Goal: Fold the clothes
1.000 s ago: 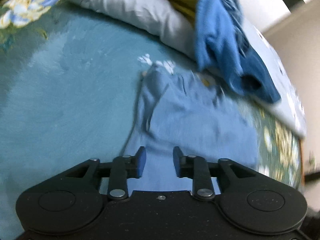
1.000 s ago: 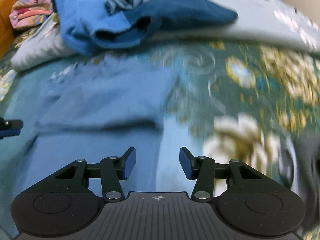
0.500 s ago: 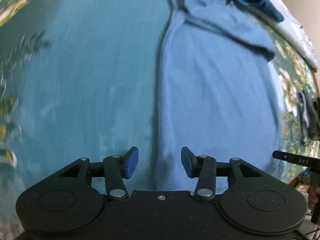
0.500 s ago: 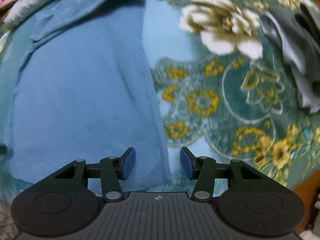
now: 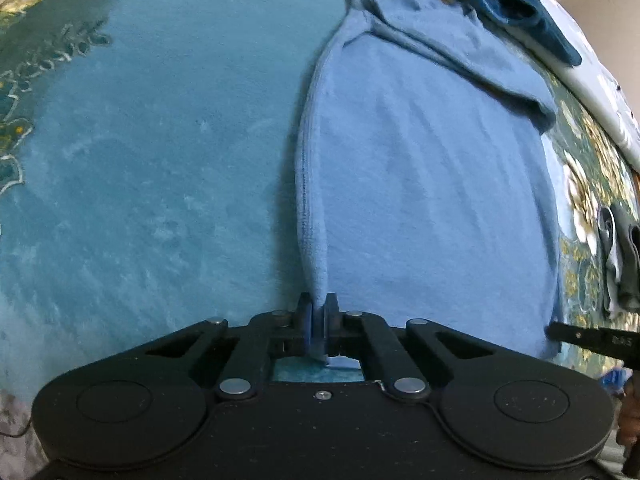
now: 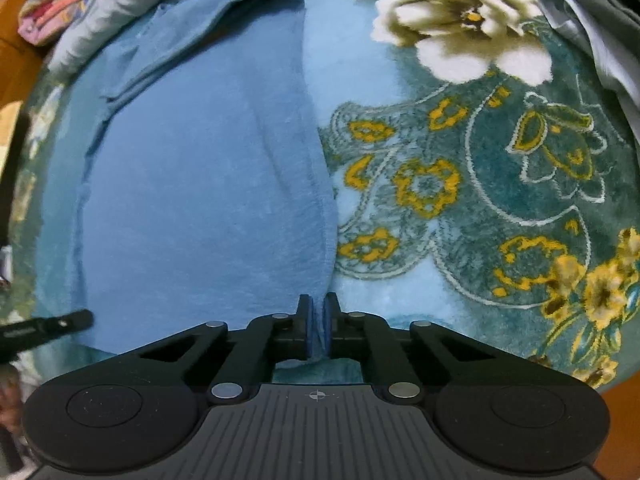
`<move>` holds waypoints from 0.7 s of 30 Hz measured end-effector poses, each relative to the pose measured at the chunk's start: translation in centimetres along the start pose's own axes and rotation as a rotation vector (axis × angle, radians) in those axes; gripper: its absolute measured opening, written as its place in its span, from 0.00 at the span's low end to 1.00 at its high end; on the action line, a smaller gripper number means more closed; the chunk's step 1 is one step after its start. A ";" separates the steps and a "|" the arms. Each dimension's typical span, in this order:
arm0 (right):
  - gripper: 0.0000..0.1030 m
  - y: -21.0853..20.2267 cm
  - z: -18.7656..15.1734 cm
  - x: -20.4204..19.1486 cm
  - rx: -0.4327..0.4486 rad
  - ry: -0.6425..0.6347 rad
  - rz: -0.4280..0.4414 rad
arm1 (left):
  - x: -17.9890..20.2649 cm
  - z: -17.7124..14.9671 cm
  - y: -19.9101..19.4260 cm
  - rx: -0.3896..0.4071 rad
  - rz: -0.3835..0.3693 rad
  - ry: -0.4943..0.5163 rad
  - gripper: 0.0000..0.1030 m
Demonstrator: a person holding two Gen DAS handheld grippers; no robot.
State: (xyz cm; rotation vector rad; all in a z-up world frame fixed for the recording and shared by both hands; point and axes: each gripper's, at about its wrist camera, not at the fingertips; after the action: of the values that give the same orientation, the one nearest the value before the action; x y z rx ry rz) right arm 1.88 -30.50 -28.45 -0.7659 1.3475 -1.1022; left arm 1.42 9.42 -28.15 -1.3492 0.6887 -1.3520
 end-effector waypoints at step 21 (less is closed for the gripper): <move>0.03 -3.0 17.5 -1.7 0.302 0.136 0.204 | 2.0 17.2 -3.0 0.253 -0.271 -0.124 0.01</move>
State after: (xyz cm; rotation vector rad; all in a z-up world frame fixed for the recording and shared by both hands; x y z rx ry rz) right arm 18.66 -32.77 -22.95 -0.3308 1.3007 -1.1752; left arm 17.23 13.04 -21.37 -1.3393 0.2464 -1.4976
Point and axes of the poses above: each gripper's, at about its wrist camera, not at the fingertips, and y roughly the way its jaws point, x to its right, z to its top, and after that the axes turned 1 degree about -y, right-handed
